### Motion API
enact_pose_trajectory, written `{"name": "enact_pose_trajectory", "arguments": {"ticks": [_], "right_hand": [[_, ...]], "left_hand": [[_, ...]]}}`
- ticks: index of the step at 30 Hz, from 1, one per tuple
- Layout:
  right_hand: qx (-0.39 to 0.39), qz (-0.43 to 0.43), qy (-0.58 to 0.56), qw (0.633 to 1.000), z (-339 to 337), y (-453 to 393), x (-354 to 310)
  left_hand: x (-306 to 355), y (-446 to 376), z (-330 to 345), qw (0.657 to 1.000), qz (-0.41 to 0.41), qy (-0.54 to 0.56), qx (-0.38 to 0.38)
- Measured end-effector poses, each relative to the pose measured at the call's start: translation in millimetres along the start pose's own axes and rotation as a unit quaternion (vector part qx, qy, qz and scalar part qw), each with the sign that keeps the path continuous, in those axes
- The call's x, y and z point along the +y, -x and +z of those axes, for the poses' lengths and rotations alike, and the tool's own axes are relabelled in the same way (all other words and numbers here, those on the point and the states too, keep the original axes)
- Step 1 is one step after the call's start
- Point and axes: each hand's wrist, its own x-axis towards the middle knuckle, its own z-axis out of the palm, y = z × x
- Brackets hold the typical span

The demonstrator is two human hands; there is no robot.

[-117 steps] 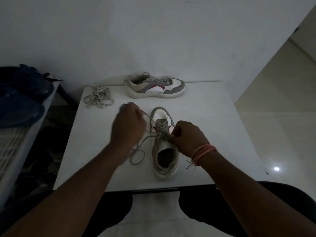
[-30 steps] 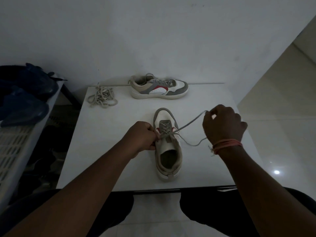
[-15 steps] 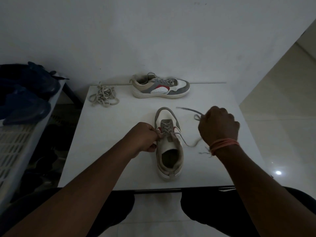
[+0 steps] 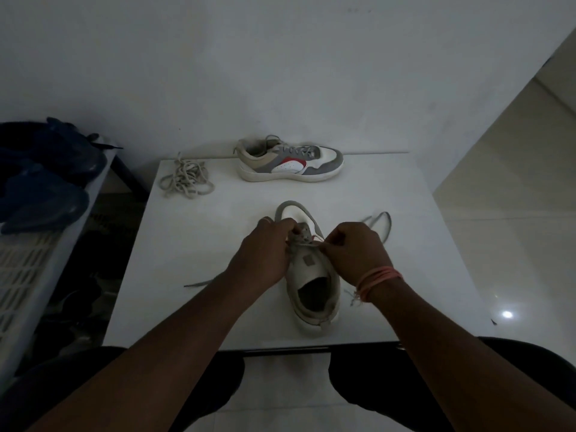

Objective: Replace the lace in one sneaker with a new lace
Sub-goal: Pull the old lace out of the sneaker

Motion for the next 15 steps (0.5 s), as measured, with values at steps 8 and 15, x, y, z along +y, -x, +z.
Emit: {"name": "enact_pose_trajectory", "arguments": {"ticks": [8, 15], "right_hand": [[0.004, -0.025, 0.025, 0.999, 4.8, 3.7, -2.5], [-0.009, -0.022, 0.021, 0.999, 5.9, 4.7, -3.1]], "left_hand": [[4.7, 11.3, 7.0, 0.985, 0.12, -0.089, 0.089], [-18.6, -9.5, -3.8, 0.954, -0.212, 0.2, 0.068]]}}
